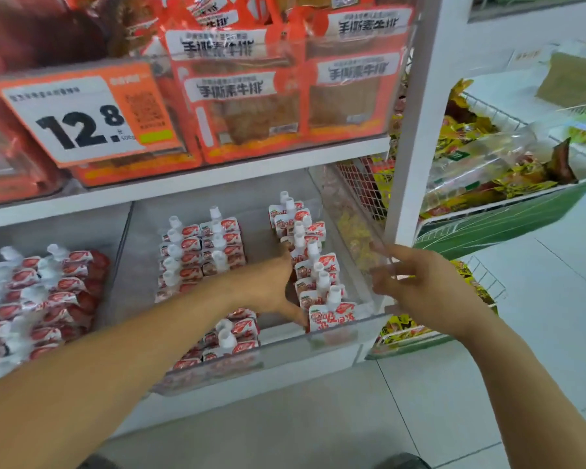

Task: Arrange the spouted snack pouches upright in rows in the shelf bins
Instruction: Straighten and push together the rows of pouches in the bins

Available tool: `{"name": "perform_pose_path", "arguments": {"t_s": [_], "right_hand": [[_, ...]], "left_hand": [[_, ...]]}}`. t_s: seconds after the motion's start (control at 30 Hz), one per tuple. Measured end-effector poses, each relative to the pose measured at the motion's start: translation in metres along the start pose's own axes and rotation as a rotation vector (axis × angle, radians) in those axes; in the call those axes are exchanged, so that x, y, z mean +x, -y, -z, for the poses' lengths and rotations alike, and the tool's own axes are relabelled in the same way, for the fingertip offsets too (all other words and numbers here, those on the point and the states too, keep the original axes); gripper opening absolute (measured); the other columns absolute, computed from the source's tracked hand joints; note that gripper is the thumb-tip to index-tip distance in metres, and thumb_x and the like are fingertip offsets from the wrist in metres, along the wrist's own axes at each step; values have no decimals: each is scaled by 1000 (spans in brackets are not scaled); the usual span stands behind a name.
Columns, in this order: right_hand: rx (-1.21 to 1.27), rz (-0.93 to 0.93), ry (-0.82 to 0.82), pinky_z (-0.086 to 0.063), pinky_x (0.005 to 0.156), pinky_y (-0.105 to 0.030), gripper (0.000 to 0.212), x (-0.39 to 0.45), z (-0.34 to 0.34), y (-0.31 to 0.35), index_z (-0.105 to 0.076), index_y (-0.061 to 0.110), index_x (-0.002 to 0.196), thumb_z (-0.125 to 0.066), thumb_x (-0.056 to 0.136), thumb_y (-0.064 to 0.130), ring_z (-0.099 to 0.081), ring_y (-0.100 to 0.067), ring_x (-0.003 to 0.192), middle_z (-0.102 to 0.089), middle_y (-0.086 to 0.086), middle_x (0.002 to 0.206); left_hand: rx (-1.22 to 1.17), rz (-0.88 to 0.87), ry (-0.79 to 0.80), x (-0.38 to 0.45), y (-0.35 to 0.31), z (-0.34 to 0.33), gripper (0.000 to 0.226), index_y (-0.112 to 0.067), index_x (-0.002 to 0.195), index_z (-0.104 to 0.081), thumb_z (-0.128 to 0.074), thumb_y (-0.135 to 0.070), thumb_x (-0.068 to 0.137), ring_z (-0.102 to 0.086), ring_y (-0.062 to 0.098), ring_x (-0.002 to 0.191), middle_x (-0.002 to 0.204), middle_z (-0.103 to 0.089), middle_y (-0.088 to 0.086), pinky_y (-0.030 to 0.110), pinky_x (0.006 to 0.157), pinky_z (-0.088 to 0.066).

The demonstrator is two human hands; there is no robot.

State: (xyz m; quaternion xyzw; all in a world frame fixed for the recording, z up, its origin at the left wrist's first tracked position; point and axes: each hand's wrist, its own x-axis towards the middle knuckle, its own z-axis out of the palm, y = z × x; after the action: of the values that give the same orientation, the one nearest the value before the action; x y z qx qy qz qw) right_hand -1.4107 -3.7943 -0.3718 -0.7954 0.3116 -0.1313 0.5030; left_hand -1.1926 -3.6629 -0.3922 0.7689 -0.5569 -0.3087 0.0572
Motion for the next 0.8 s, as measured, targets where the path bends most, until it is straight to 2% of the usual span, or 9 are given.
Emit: {"name": "perform_pose_path", "arguments": {"t_s": [0.13, 0.27, 0.37, 0.47, 0.53, 0.6, 0.67, 0.73, 0.8], "right_hand": [[104, -46, 84, -62, 66, -43, 30, 8, 8, -2, -73, 35, 102, -70, 87, 10, -73, -26, 86, -73, -7, 95], [125, -62, 121, -62, 65, -41, 36, 11, 12, -1, -75, 35, 102, -75, 83, 5, -73, -24, 85, -75, -3, 93], [184, -85, 180, -62, 66, -41, 37, 14, 20, 3, -79, 30, 98, -80, 75, 1, -74, -24, 85, -76, -3, 93], [170, -79, 202, -62, 67, -39, 35, 17, 23, 6, -80, 32, 86, -81, 73, -1, -75, -23, 77, -77, -1, 91], [144, -76, 182, -62, 69, -42, 34, 19, 21, 4, -80, 31, 85, -81, 74, -1, -75, -24, 77, -77, 2, 89], [127, -73, 159, -62, 72, -47, 32, 18, 19, 0, -80, 28, 91, -80, 75, 1, -74, -29, 81, -76, 2, 90], [72, -47, 144, -61, 74, -49, 32, 17, 18, -3, -79, 32, 93, -79, 76, 4, -74, -24, 78, -76, 5, 90], [38, -30, 138, -61, 74, -49, 35, 17, 17, -4, -77, 36, 91, -77, 77, 5, -74, -16, 73, -76, 9, 88], [57, -14, 145, -60, 75, -52, 35, 15, 19, -4, -77, 35, 91, -75, 78, 3, -72, -14, 70, -77, 8, 87]], "left_hand": [[-173, 2, -101, 14, 5, -18, 131, -29, 150, -4, -86, -61, 53, -55, 12, 121, 141, -50, -10, 35, 101, -48], [-302, -24, -92, 15, -8, -24, 133, -33, 150, 12, -87, -48, 63, -46, 4, 126, 148, -37, -16, 20, 105, -41], [-178, 73, -32, 4, -2, 6, 114, -26, 152, -6, -79, -54, 70, -49, 8, 120, 142, -41, -14, 12, 94, -41], [-366, 257, -424, 15, 2, 24, 68, -14, 141, -36, -56, -54, 90, -51, 14, 116, 126, -50, -7, 28, 91, -42], [-681, 326, -557, 36, -6, 20, 62, -14, 146, -32, -40, -53, 98, -42, 14, 126, 133, -44, -7, 26, 98, -32], [-916, 359, -535, 63, -16, 10, 62, -17, 149, -28, -33, -55, 100, -37, 22, 137, 150, -39, 1, 33, 107, -29], [-1031, 346, -532, 82, -27, 7, 55, -18, 144, -34, -31, -51, 101, -43, 26, 133, 146, -44, 7, 34, 100, -37], [-1014, 304, -488, 90, -33, 6, 53, -18, 142, -32, -31, -52, 101, -48, 24, 126, 143, -47, 7, 32, 93, -39], [-951, 282, -391, 90, -30, 7, 64, -20, 150, -18, -29, -57, 99, -39, 24, 135, 152, -37, 5, 39, 108, -34]]}}
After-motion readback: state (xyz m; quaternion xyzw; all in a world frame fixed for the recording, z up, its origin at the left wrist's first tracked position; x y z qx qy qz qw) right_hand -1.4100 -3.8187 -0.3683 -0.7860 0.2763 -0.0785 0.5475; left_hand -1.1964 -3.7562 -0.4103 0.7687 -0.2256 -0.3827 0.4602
